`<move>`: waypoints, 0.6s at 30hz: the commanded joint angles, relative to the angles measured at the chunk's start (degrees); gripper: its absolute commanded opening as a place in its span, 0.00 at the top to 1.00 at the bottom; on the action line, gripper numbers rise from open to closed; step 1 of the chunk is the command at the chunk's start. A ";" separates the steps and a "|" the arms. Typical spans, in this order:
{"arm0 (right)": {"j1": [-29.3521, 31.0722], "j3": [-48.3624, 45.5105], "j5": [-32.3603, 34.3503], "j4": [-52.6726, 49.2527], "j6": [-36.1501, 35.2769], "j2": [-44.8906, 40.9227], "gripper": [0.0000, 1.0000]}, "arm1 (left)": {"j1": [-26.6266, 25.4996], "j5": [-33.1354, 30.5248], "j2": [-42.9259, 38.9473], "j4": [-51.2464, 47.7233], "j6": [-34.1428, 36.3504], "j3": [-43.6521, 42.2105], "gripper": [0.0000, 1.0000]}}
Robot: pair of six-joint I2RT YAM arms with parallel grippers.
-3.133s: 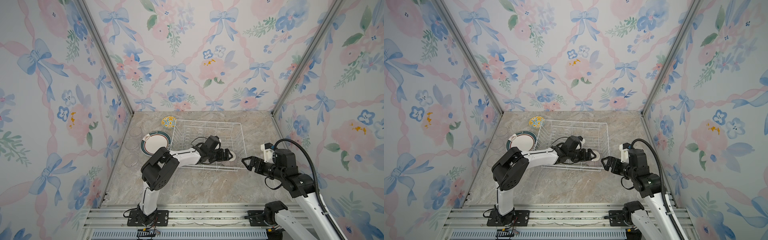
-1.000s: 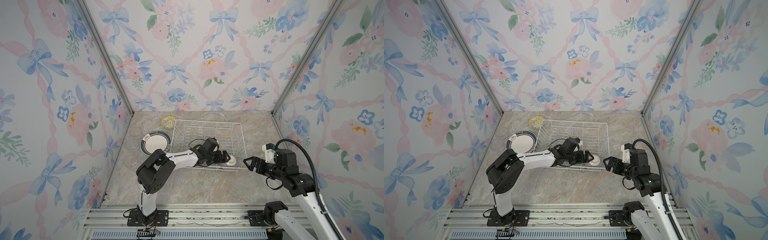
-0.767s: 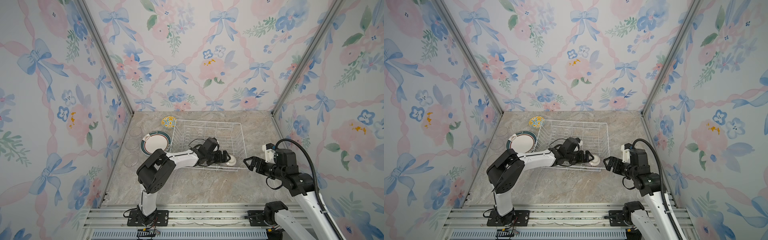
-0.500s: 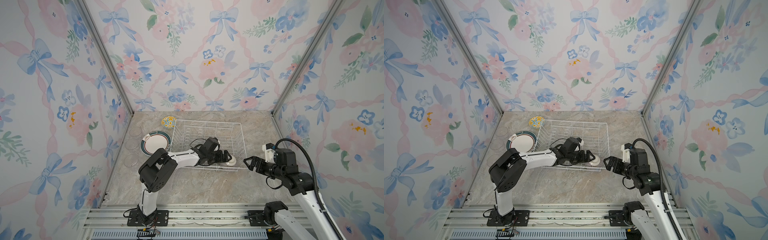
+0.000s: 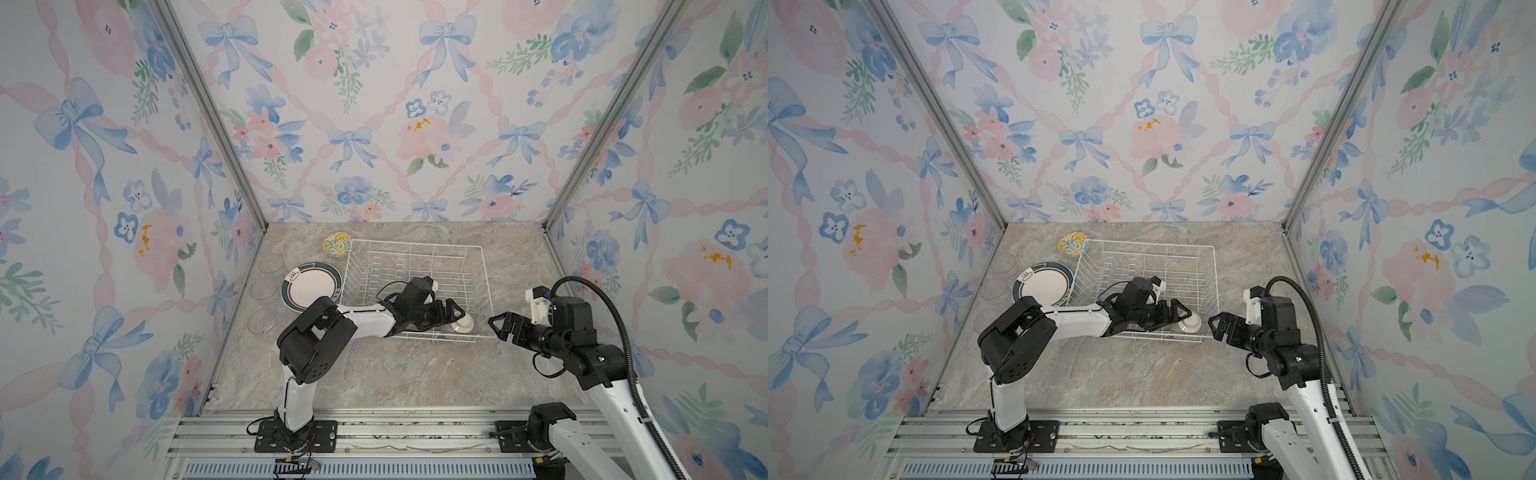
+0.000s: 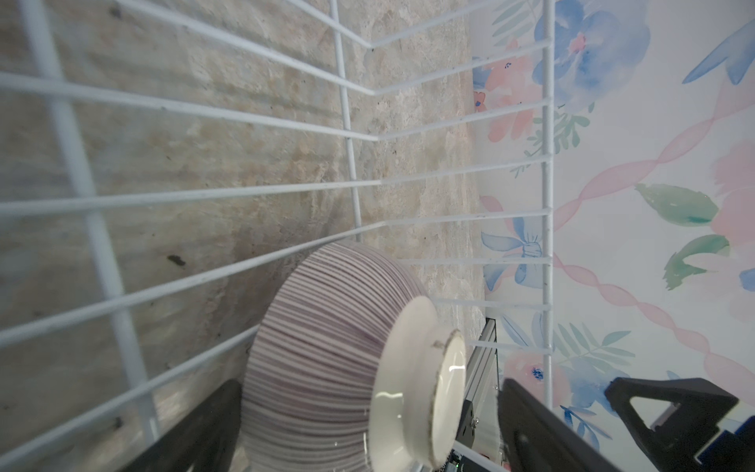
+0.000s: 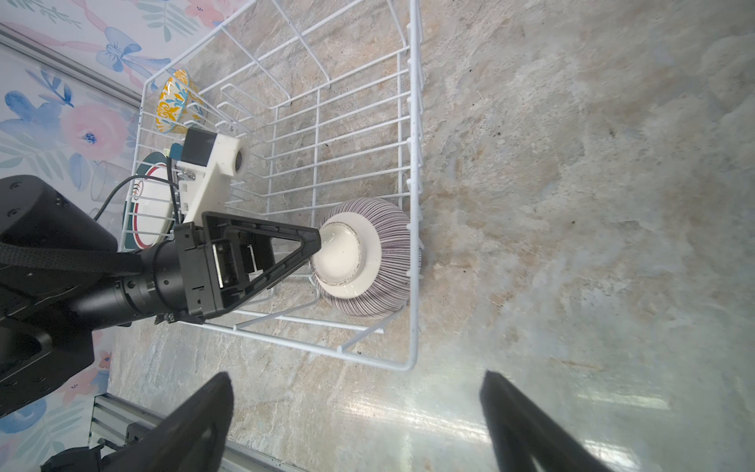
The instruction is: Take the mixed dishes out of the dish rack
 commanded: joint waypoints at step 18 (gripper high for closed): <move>-0.74 -0.42 -0.99 -1.17 -0.64 -0.08 0.03 | -0.59 -0.63 -5.85 11.17 -5.35 -8.23 0.05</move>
